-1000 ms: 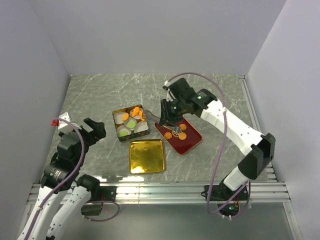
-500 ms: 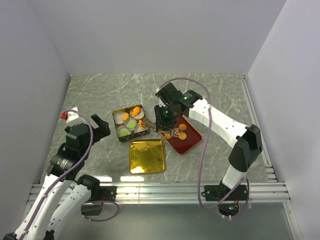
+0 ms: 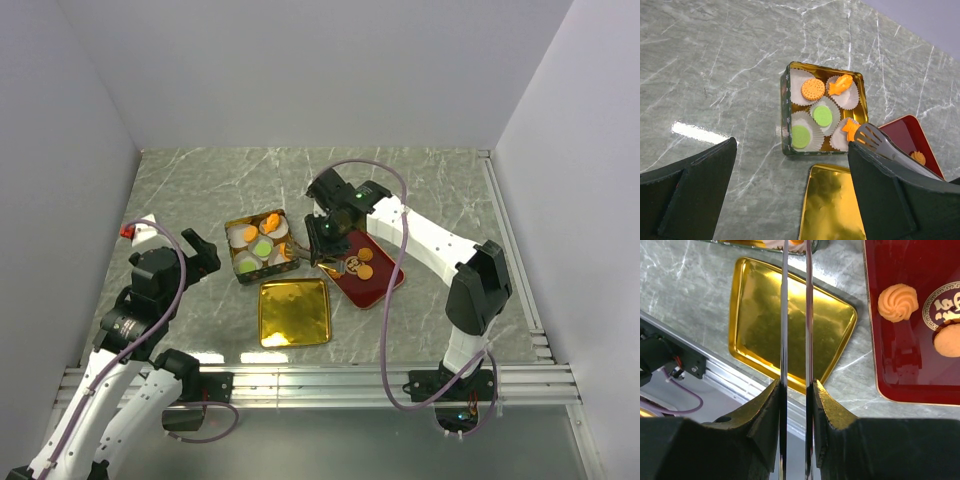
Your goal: Pack the cookies
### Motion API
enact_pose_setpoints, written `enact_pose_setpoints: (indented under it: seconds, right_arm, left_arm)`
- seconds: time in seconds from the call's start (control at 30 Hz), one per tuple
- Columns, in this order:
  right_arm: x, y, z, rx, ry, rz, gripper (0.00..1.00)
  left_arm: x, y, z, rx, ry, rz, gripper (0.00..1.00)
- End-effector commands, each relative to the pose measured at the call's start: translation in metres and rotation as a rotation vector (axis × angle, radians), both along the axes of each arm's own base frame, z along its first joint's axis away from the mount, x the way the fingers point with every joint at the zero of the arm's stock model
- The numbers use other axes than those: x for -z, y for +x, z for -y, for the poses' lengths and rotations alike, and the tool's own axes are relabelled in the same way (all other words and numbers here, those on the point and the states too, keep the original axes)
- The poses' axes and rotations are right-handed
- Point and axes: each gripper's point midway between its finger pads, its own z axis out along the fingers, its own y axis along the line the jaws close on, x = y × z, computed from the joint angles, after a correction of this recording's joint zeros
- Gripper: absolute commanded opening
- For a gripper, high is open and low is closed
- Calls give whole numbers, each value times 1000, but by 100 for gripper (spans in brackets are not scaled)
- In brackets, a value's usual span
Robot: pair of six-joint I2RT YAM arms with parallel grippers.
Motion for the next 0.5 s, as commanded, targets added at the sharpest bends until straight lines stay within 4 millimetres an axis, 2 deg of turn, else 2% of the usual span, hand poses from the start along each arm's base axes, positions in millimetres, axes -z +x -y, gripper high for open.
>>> enact_pose_setpoints:
  seconds: [0.0,0.1,0.33,0.47]
  right_arm:
    - [-15,14,-7,-10,16,69,20]
    - [-13,14,-5,-15,10,67,22]
    - [-12,12,2,-17,-12,81,40]
    - [-15,12,4,-18,-13,91,45]
  left_arm:
    - [-10,1,-2,-12,2,19,99]
    - [-9,0,-3,-14,2,17,100]
    - [-8,0,-4,-21,2,13,99]
    - [-10,0,-5,-27,-1,18,99]
